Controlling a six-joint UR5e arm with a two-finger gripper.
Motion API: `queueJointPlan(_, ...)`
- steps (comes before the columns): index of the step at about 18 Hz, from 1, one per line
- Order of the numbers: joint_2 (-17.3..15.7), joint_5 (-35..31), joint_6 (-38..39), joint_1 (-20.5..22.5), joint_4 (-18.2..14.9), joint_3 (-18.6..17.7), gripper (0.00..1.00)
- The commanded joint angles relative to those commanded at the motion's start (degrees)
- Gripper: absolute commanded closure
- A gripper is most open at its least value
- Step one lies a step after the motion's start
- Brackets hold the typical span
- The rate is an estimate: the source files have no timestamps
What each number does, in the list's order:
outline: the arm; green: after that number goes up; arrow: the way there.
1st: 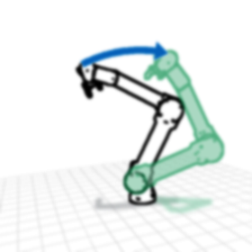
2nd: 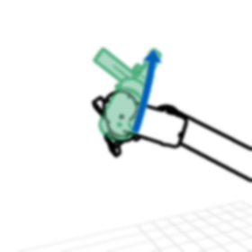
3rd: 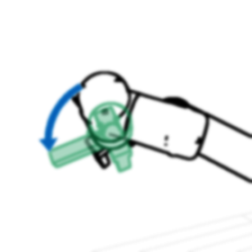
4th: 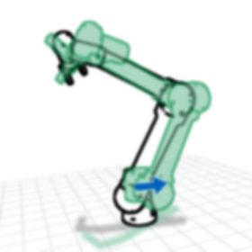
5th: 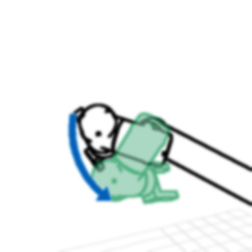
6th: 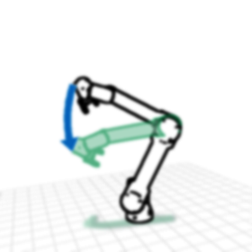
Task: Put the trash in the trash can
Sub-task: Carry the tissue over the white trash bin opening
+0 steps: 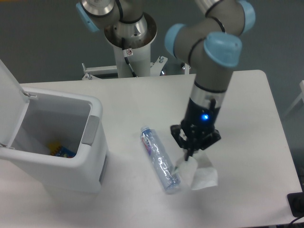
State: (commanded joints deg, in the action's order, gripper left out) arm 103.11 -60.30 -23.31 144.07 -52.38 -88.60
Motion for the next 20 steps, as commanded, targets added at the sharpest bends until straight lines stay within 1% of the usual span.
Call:
queueJointPlan(2, -1.8, 1.1, 2.6, -1.2, 0.0, 0.8, 0.87)
queueJointPlan(6, -3.8, 2.1, 9.1, -4.9, 0.0, 4.3, 0.87)
queueJointPlan(8, -5.3, 2.1, 10.5, -7.8, -0.1, 4.5, 0.87)
queueJointPlan(10, -6.9, 2.1, 10.5, -10.7, -0.3, 3.4, 0.87)
queueJointPlan(11, -7.5, 2.0, 10.5, -11.5, -0.3, 3.1, 0.87)
queueJointPlan(12, -7.9, 2.0, 10.5, -12.2, -0.4, 2.8, 0.87)
queueJointPlan(14, -8.3, 1.2, 10.6, -15.0, -0.7, 1.9, 0.87)
queueJointPlan(17, -9.2, 1.2, 10.4, -16.5, -0.6, -0.4, 0.86)
queueJointPlan(18, -9.2, 1.2, 10.0, -17.6, -0.5, -1.1, 0.84)
queueJointPlan(19, -9.2, 1.2, 9.8, -18.1, -0.4, -1.7, 0.79)
queueJointPlan(20, -9.2, 1.2, 9.5, -18.2, -0.4, -2.3, 0.69)
